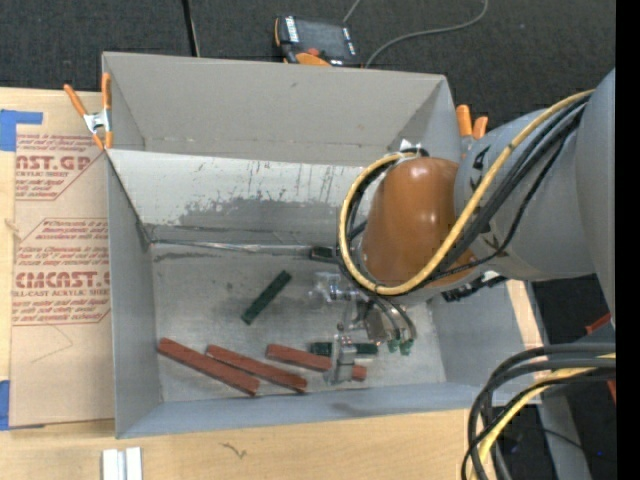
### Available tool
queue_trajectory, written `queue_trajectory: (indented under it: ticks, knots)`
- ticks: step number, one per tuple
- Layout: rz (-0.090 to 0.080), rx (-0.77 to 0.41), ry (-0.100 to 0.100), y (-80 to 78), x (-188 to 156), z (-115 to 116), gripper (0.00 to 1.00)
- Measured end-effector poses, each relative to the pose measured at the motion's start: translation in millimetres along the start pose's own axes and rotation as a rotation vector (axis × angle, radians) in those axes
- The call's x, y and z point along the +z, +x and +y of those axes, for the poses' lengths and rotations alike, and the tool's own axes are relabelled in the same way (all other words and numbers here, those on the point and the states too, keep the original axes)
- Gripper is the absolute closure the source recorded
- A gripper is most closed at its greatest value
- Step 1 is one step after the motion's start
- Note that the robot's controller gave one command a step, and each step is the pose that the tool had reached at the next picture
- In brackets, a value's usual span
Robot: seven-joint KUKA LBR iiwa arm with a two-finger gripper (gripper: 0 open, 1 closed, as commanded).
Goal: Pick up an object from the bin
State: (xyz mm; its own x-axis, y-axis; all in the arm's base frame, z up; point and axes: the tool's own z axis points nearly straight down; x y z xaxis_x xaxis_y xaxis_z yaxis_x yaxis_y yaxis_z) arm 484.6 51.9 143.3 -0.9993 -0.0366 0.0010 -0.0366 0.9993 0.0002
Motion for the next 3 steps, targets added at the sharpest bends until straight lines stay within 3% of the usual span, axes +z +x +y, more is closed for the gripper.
queue_trajectory:
  ticks: [1,2,3]
  knots:
    - [-0.012,-0.005,0.0,2.8,75.7,-1.1,0.0]
    - [-0.003,-0.007,0.001,4.9,73.3,-1.1,1.0]
    - [-0.011,0.046,0.0,-29.4,-57.9,-36.5,1.0]
